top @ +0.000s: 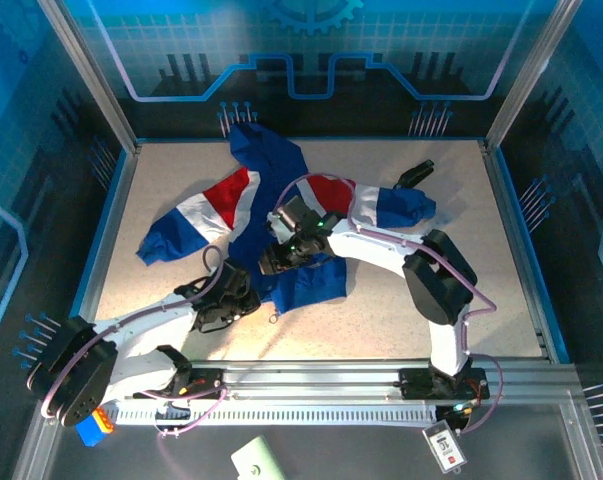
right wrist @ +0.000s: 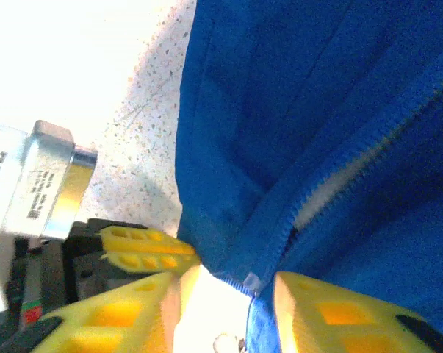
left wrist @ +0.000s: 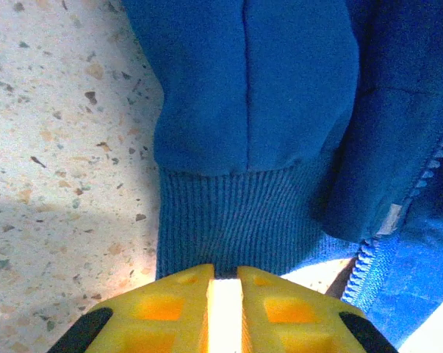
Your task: Zip up the jacket
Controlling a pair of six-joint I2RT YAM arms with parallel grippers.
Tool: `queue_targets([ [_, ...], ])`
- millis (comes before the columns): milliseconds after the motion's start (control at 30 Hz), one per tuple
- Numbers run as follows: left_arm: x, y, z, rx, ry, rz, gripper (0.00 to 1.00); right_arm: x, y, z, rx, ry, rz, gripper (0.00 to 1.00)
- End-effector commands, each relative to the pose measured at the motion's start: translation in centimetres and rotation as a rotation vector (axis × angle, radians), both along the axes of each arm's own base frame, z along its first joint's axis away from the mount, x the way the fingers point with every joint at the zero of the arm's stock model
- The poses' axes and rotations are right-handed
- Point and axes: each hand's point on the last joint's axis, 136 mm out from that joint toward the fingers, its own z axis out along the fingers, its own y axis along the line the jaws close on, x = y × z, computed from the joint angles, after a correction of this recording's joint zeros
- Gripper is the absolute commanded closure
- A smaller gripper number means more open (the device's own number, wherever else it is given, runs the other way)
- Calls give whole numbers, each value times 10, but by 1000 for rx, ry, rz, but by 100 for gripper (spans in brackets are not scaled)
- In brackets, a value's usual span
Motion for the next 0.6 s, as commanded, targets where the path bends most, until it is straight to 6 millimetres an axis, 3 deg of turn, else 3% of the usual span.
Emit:
queue_targets([
  [0, 1, 1, 0, 33, -14, -35, 84, 2, 16, -18, -20, 16, 0, 56],
  [167, 3, -5, 1, 27, -4, -57, 83, 7, 17, -40, -90, 40, -8, 58],
  [333, 2, -1, 3, 49, -8, -69, 83, 5, 15, -44, -133, 33, -3, 55],
  [500, 1, 1, 8, 57, -24, -77, 83, 3, 14, -44, -134, 33, -17, 58],
  [567, 1, 2, 10, 61, -29, -81, 83, 3, 14, -46, -140, 37, -24, 52],
])
